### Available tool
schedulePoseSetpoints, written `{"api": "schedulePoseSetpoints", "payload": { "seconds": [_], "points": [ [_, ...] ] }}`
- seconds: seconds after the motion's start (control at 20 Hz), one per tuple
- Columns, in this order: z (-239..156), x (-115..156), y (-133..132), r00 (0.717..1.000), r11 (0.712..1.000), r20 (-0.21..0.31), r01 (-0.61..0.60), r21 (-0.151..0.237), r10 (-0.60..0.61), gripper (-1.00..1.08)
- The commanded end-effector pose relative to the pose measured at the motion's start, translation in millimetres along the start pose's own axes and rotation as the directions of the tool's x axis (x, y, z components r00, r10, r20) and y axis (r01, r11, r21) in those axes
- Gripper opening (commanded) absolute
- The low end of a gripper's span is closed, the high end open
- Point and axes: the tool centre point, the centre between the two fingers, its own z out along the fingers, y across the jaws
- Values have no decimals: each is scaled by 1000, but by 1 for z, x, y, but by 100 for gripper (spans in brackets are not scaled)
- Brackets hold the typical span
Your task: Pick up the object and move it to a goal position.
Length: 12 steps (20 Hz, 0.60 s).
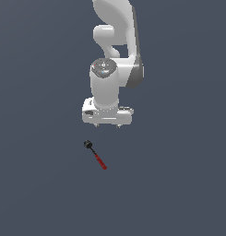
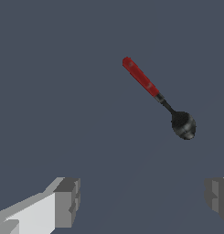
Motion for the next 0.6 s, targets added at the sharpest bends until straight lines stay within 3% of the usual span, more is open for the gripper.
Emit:
{"api": "schedulePoseSetpoints", "payload": {
  "seconds": [0.0, 0.55],
  "points": [
    [0, 0, 0, 1000, 1000, 0, 0, 0, 0, 100],
    [-18, 7, 4, 999, 1000, -35, -14, -21, 14, 100]
  ]
}}
